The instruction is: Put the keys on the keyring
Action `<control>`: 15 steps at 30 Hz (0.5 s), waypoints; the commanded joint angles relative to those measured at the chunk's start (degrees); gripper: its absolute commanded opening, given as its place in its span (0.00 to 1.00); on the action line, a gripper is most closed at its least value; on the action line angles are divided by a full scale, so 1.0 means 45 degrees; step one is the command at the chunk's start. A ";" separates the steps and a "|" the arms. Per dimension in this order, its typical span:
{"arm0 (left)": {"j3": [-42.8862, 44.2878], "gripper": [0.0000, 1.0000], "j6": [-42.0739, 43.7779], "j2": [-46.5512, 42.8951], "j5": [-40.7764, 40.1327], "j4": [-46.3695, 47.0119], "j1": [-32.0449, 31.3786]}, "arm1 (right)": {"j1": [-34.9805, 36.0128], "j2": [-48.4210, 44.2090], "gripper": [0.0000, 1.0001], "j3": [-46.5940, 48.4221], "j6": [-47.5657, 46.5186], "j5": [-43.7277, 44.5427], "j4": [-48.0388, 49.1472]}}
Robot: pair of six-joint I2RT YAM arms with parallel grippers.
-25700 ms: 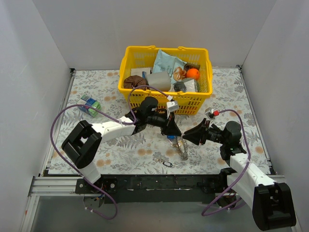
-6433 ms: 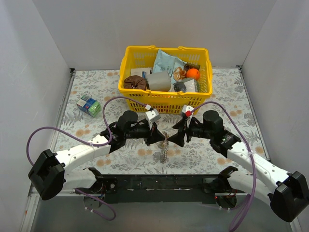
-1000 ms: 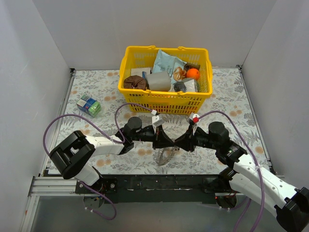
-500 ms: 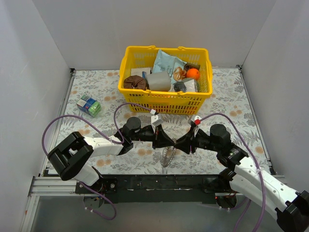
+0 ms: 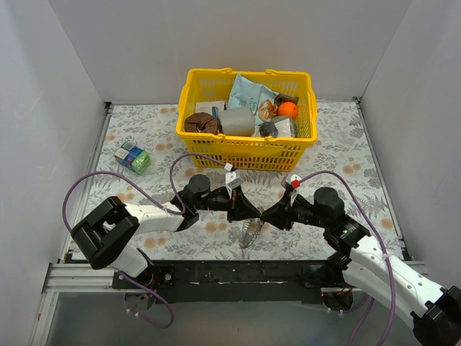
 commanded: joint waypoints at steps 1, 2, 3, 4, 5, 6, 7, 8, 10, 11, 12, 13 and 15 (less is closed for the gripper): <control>0.0005 0.00 0.0084 -0.0870 0.0128 0.0413 -0.0069 | -0.0070 -0.0315 0.29 -0.0159 -0.0017 0.0013 0.0325; -0.0015 0.00 0.0046 -0.0889 0.0147 0.0433 -0.0069 | -0.0089 -0.0354 0.27 -0.0179 -0.0017 -0.0007 0.0344; 0.0005 0.00 0.0045 -0.0909 0.0167 0.0453 -0.0069 | -0.0109 -0.0355 0.25 -0.0218 0.0021 -0.0065 0.0363; 0.0005 0.00 0.0045 -0.0928 0.0167 0.0453 -0.0069 | -0.0109 -0.0374 0.20 -0.0277 0.0060 -0.0104 0.0422; -0.0015 0.00 0.0045 -0.0928 0.0167 0.0453 -0.0069 | -0.0129 -0.0355 0.17 -0.0296 0.0080 -0.0182 0.0577; 0.0005 0.00 0.0026 -0.0928 0.0186 0.0453 -0.0069 | -0.0129 -0.0355 0.13 -0.0335 0.0158 -0.0318 0.0695; 0.0005 0.00 0.0026 -0.0928 0.0206 0.0453 -0.0069 | -0.0148 -0.0258 0.02 -0.0336 0.0178 -0.0358 0.0773; 0.0005 0.00 0.0026 -0.0928 0.0206 0.0433 -0.0069 | -0.0148 -0.0199 0.01 -0.0336 0.0217 -0.0378 0.0871; 0.0024 0.00 0.0045 -0.0948 0.0206 0.0414 -0.0069 | -0.0168 0.0073 0.01 -0.0278 0.0256 -0.0553 0.0930; 0.0044 0.00 0.0026 -0.0948 0.0206 0.0375 -0.0069 | -0.0148 0.0133 0.01 -0.0219 0.0237 -0.0612 0.0911; 0.0063 0.00 0.0045 -0.0948 0.0206 0.0336 -0.0069 | -0.0148 0.0192 0.01 -0.0199 0.0179 -0.0709 0.0911; 0.0083 0.00 0.0065 -0.0948 0.0264 0.0297 -0.0069 | -0.0148 0.0211 0.01 -0.0160 0.0139 -0.0710 0.0872; 0.0161 0.00 0.0104 -0.0967 0.0265 0.0024 -0.0069 | -0.0148 0.0192 0.01 -0.0024 -0.0016 -0.0613 0.0697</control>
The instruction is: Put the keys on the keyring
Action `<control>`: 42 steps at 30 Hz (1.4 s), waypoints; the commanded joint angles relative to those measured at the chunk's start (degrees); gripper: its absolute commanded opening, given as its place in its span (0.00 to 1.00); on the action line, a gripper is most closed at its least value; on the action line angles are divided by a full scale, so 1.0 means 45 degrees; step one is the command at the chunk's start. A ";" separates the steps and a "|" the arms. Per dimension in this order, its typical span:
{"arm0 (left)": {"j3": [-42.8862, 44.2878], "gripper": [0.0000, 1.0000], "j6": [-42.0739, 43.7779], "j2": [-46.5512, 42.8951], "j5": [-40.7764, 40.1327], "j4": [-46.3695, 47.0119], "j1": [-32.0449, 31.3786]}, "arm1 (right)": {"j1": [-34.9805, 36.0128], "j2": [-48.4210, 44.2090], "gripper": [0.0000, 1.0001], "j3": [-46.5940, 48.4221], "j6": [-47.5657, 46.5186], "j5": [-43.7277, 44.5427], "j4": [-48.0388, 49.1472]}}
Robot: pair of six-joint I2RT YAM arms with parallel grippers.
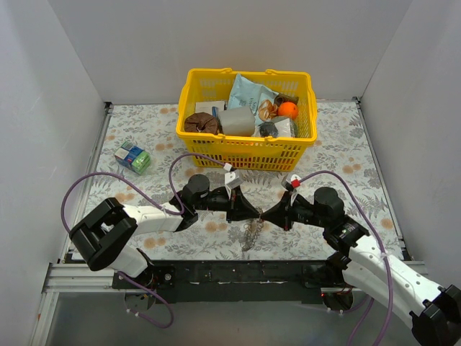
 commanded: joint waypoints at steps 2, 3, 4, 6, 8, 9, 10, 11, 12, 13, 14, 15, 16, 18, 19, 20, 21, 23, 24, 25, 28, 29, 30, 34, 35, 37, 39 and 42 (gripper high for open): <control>0.0283 0.00 0.0318 -0.0831 0.0226 -0.0461 -0.0093 | 0.0031 0.0061 0.01 0.0307 -0.0348 -0.0185 -0.0037; 0.0418 0.08 0.0416 -0.0871 0.0245 -0.0717 -0.0093 | 0.0031 0.0061 0.01 0.0462 -0.0464 -0.0107 -0.0156; 0.0497 0.11 0.0668 -0.0910 0.0245 -0.0990 -0.0093 | 0.0031 0.0061 0.01 0.0541 -0.0543 -0.0068 -0.0311; 0.0730 0.24 0.0962 -0.1007 0.0245 -0.1889 -0.0093 | 0.0031 0.0138 0.01 0.0697 -0.0757 -0.0067 -0.0644; 0.0946 0.30 0.1409 -0.1105 0.0304 -0.2784 -0.0093 | 0.0031 0.0333 0.01 0.0893 -0.0895 -0.0106 -0.0897; 0.1063 0.33 0.1567 -0.1163 0.0304 -0.3119 -0.0093 | 0.0031 0.0411 0.01 0.0932 -0.1011 -0.0184 -0.0957; 0.1373 0.39 0.1743 -0.1183 0.0304 -0.3489 -0.0093 | 0.0031 0.0567 0.01 0.1087 -0.1090 -0.0223 -0.1054; 0.1551 0.41 0.2131 -0.1183 0.0265 -0.4344 -0.0073 | 0.0012 0.0646 0.01 0.1147 -0.1168 -0.0262 -0.1191; 0.1726 0.43 0.2309 -0.1145 0.0246 -0.4681 -0.0073 | 0.0031 0.0743 0.01 0.1244 -0.1362 -0.0321 -0.1269; 0.2134 0.46 0.2446 -0.1086 0.0284 -0.5013 -0.0073 | 0.0031 0.0899 0.01 0.1342 -0.1519 -0.0244 -0.1560; 0.2390 0.47 0.2602 -0.0989 0.0342 -0.5848 -0.0073 | 0.0031 0.0978 0.01 0.1536 -0.1655 -0.0166 -0.2027; 0.2740 0.48 0.3068 -0.0814 0.0652 -0.6340 -0.0054 | 0.0031 0.0998 0.01 0.1596 -0.1889 -0.0107 -0.2148; 0.3111 0.48 0.3285 -0.0406 0.0810 -0.6905 -0.0034 | 0.0012 0.1037 0.01 0.1636 -0.2007 -0.0010 -0.2226; 0.4088 0.48 0.4045 0.0084 0.1181 -0.8430 -0.0015 | 0.0031 0.0960 0.01 0.1617 -0.2028 -0.0008 -0.2266; 0.4323 0.48 0.4301 0.0511 0.1415 -0.8860 0.0005 | 0.0031 0.0862 0.01 0.1597 -0.2028 -0.0028 -0.2208; 0.4751 0.48 0.4458 0.0690 0.1533 -0.9464 0.0005 | 0.0031 0.0823 0.01 0.1597 -0.2047 0.0010 -0.2266; 0.4891 0.49 0.4769 0.0846 0.1708 -0.9702 0.0024 | 0.0031 0.0784 0.01 0.1558 -0.2067 0.0030 -0.2247; 0.5319 0.48 0.4889 0.1333 0.2003 -1.0170 0.0063 | 0.0031 0.0589 0.01 0.1480 -0.2067 0.0030 -0.2169; 0.5496 0.46 0.5025 0.1510 0.2061 -1.0521 0.0063 | 0.0031 0.0530 0.01 0.1422 -0.2086 0.0069 -0.2149; 0.5633 0.44 0.5200 0.1647 0.2120 -1.0679 0.0063 | 0.0031 0.0433 0.01 0.1382 -0.2087 0.0069 -0.2110; 0.6063 0.36 0.5377 0.2058 0.2237 -1.1110 0.0083 | 0.0031 0.0393 0.01 0.1362 -0.2106 0.0089 -0.2090; 0.6122 0.35 0.5377 0.2117 0.2354 -1.1149 0.0083 | 0.0031 0.0412 0.01 0.1362 -0.2087 0.0089 -0.2090; 0.6200 0.33 0.5377 0.2214 0.2432 -1.1130 0.0083 | 0.0031 0.0432 0.01 0.1362 -0.2087 0.0070 -0.2110; 0.6396 0.24 0.5300 0.2488 0.2570 -1.1130 0.0083 | 0.0031 0.0373 0.01 0.1343 -0.2087 0.0069 -0.2091; 0.6396 0.22 0.5299 0.2527 0.2550 -1.1130 0.0083 | 0.0031 0.0373 0.01 0.1324 -0.2087 0.0089 -0.2071; 0.6396 0.19 0.5299 0.2566 0.2511 -1.1110 0.0083 | 0.0031 0.0373 0.01 0.1323 -0.2087 0.0089 -0.2071; 0.6377 0.21 0.5280 0.2547 0.2492 -1.1091 0.0083 | 0.0031 0.0412 0.01 0.1304 -0.2087 0.0050 -0.2071; 0.6338 0.27 0.5299 0.2411 0.2355 -1.1091 0.0083 | 0.0012 0.0451 0.01 0.1323 -0.2087 0.0030 -0.2071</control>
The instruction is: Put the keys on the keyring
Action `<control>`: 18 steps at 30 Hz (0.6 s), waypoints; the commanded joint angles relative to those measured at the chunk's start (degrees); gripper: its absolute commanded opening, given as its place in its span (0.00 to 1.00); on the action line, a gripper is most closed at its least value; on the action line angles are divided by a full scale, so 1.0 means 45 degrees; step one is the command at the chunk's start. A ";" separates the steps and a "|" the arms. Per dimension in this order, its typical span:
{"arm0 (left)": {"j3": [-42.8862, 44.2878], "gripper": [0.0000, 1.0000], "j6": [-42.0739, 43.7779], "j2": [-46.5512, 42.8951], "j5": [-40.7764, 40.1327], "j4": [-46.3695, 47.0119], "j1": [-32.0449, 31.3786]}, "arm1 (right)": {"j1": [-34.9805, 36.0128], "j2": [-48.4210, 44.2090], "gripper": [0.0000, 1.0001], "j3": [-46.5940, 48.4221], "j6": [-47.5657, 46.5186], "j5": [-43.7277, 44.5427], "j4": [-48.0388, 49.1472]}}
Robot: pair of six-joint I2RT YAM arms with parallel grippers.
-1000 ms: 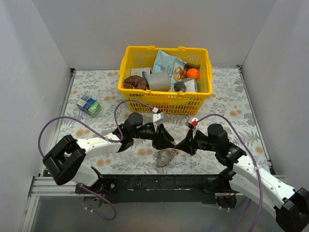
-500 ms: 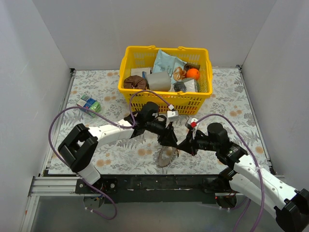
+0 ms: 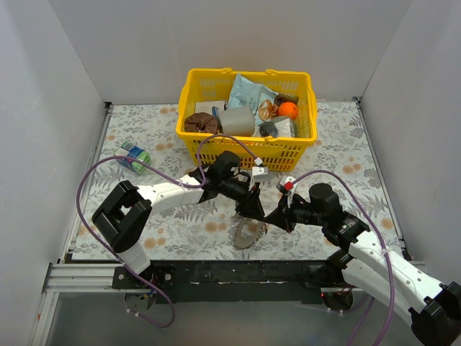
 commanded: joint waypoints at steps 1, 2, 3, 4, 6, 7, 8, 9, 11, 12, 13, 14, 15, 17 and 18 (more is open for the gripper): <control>0.0271 0.27 0.0243 -0.0232 -0.0185 -0.0172 0.0049 | 0.0007 -0.0136 0.01 0.0362 -0.0100 -0.0271 0.0756; 0.0193 0.28 0.0262 -0.0406 -0.0206 -0.0075 0.0049 | 0.0007 -0.0117 0.01 0.0362 -0.0100 -0.0271 0.0756; 0.0154 0.28 0.0282 -0.0505 -0.0245 -0.0035 0.0049 | 0.0007 -0.0136 0.01 0.0342 -0.0100 -0.0271 0.0737; 0.0115 0.28 0.0282 -0.0602 -0.0303 0.0042 0.0049 | 0.0007 -0.0117 0.01 0.0362 -0.0100 -0.0290 0.0756; 0.0056 0.29 0.0263 -0.0740 -0.0284 0.0199 0.0069 | 0.0007 -0.0136 0.01 0.0362 -0.0100 -0.0271 0.0775; 0.0075 0.30 0.0263 -0.0759 -0.0265 0.0199 0.0069 | 0.0007 -0.0117 0.01 0.0342 -0.0100 -0.0271 0.0776; 0.0075 0.30 0.0263 -0.0702 -0.0226 0.0199 0.0069 | 0.0007 -0.0117 0.01 0.0342 -0.0100 -0.0271 0.0756; 0.0114 0.32 0.0263 -0.0682 -0.0225 0.0199 0.0069 | -0.0012 -0.0098 0.01 0.0362 -0.0100 -0.0271 0.0756; 0.0154 0.33 0.0262 -0.0701 -0.0245 0.0219 0.0069 | 0.0007 -0.0117 0.01 0.0342 -0.0100 -0.0271 0.0756; 0.0154 0.33 0.0243 -0.0682 -0.0245 0.0200 0.0069 | 0.0007 -0.0136 0.01 0.0362 -0.0119 -0.0251 0.0775; 0.0154 0.33 0.0243 -0.0681 -0.0264 0.0219 0.0069 | 0.0007 -0.0136 0.01 0.0362 -0.0100 -0.0271 0.0756; 0.0134 0.33 0.0243 -0.0681 -0.0284 0.0219 0.0069 | 0.0007 -0.0117 0.01 0.0362 -0.0100 -0.0271 0.0756; 0.0153 0.33 0.0243 -0.0701 -0.0303 0.0219 0.0088 | 0.0007 -0.0117 0.01 0.0362 -0.0100 -0.0251 0.0756; 0.0173 0.33 0.0262 -0.0701 -0.0304 0.0258 0.0088 | 0.0007 -0.0098 0.01 0.0342 -0.0120 -0.0251 0.0776; 0.0173 0.33 0.0263 -0.0701 -0.0304 0.0239 0.0107 | 0.0007 -0.0078 0.01 0.0342 -0.0100 -0.0251 0.0795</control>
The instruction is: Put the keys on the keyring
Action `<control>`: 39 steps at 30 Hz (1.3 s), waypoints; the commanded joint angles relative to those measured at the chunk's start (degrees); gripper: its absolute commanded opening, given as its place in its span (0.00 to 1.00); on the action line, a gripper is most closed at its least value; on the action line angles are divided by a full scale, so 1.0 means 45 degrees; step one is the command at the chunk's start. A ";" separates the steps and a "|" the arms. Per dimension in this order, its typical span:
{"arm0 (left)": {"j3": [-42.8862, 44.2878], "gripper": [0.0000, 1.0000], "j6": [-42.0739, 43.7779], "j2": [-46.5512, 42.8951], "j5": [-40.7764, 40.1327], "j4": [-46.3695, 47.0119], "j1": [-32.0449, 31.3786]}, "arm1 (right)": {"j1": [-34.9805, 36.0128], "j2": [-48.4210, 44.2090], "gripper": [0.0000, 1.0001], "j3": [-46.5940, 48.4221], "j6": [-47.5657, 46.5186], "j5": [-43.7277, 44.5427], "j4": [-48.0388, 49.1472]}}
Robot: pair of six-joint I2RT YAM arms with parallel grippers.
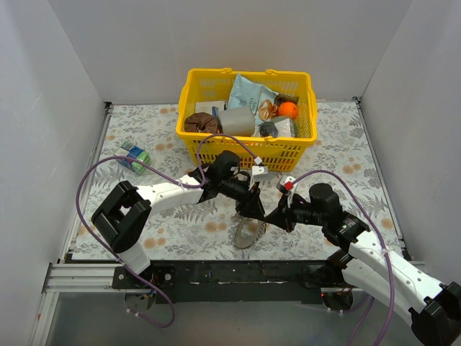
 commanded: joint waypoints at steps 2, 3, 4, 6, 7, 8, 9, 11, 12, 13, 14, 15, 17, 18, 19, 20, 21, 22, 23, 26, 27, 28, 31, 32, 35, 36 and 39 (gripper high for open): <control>0.0197 0.33 0.0214 -0.0643 -0.0027 0.0185 0.0098 | 0.0007 -0.0058 0.01 0.0342 -0.0100 -0.0266 0.0732; 0.0217 0.35 0.0214 -0.0623 -0.0027 0.0166 0.0117 | 0.0007 -0.0058 0.01 0.0362 -0.0100 -0.0266 0.0713; 0.0236 0.36 0.0234 -0.0643 -0.0046 0.0166 0.0117 | 0.0007 -0.0078 0.01 0.0362 -0.0100 -0.0266 0.0713; 0.0217 0.42 0.0214 -0.0682 -0.0046 0.0204 0.0137 | 0.0007 -0.0117 0.01 0.0323 -0.0100 -0.0247 0.0732; 0.0236 0.42 0.0214 -0.0720 -0.0065 0.0205 0.0156 | 0.0007 -0.0117 0.01 0.0342 -0.0100 -0.0246 0.0713; 0.0179 0.43 0.0214 -0.0760 -0.0085 0.0224 0.0157 | 0.0027 -0.0117 0.01 0.0342 -0.0100 -0.0246 0.0713; 0.0178 0.43 0.0234 -0.0779 -0.0085 0.0205 0.0176 | 0.0007 -0.0098 0.01 0.0323 -0.0100 -0.0246 0.0732; 0.0100 0.38 0.0253 -0.0915 -0.0124 0.0205 0.0215 | 0.0007 -0.0078 0.01 0.0322 -0.0100 -0.0266 0.0713; 0.0081 0.37 0.0234 -0.0935 -0.0144 0.0205 0.0234 | -0.0012 -0.0097 0.01 0.0323 -0.0081 -0.0247 0.0732; 0.0061 0.36 0.0214 -0.0916 -0.0124 0.0243 0.0254 | 0.0007 -0.0097 0.01 0.0323 -0.0100 -0.0266 0.0732; 0.0061 0.36 0.0195 -0.0936 -0.0105 0.0263 0.0274 | 0.0007 -0.0097 0.01 0.0323 -0.0100 -0.0266 0.0732; 0.0041 0.36 0.0156 -0.0897 -0.0105 0.0283 0.0274 | 0.0007 -0.0097 0.01 0.0323 -0.0081 -0.0266 0.0732; 0.0080 0.36 0.0078 -0.0877 -0.0105 0.0302 0.0274 | 0.0007 -0.0116 0.01 0.0323 -0.0100 -0.0285 0.0732; 0.0042 0.34 0.0078 -0.0877 -0.0085 0.0322 0.0274 | 0.0007 -0.0097 0.01 0.0323 -0.0100 -0.0266 0.0732; 0.0041 0.32 0.0078 -0.0858 -0.0105 0.0360 0.0274 | -0.0012 -0.0117 0.01 0.0323 -0.0100 -0.0266 0.0713; 0.0061 0.30 0.0058 -0.0858 -0.0066 0.0361 0.0274 | 0.0007 -0.0117 0.01 0.0323 -0.0081 -0.0247 0.0732; 0.0080 0.30 0.0058 -0.0819 -0.0027 0.0380 0.0274 | 0.0007 -0.0117 0.01 0.0323 -0.0080 -0.0246 0.0732; 0.0100 0.31 0.0039 -0.0799 0.0012 0.0380 0.0274 | 0.0007 -0.0117 0.01 0.0323 -0.0080 -0.0227 0.0713; 0.0081 0.31 0.0019 -0.0780 0.0051 0.0361 0.0274 | 0.0007 -0.0156 0.01 0.0323 -0.0080 -0.0246 0.0713; 0.0080 0.34 0.0000 -0.0741 0.0032 0.0341 0.0274 | -0.0012 -0.0156 0.01 0.0323 -0.0100 -0.0207 0.0713; 0.0080 0.34 -0.0001 -0.0740 0.0090 0.0361 0.0274 | 0.0007 -0.0156 0.01 0.0303 -0.0100 -0.0207 0.0713; 0.0080 0.34 -0.0001 -0.0721 0.0091 0.0361 0.0274 | 0.0007 -0.0156 0.01 0.0322 -0.0081 -0.0207 0.0713; 0.0080 0.28 -0.0001 -0.0624 0.0208 0.0380 0.0274 | -0.0012 -0.0156 0.01 0.0323 -0.0080 -0.0207 0.0713; 0.0080 0.25 -0.0001 -0.0623 0.0266 0.0380 0.0274 | 0.0007 -0.0156 0.01 0.0342 -0.0080 -0.0207 0.0713; 0.0178 0.18 -0.0020 -0.0468 0.0480 0.0341 0.0274 | -0.0012 -0.0175 0.01 0.0342 -0.0080 -0.0110 0.0713; 0.0217 0.18 -0.0039 -0.0409 0.0481 0.0303 0.0274 | 0.0007 -0.0195 0.01 0.0342 -0.0080 -0.0090 0.0693; 0.0275 0.22 -0.0079 -0.0350 0.0540 0.0224 0.0274 | 0.0007 -0.0254 0.01 0.0342 -0.0080 -0.0032 0.0673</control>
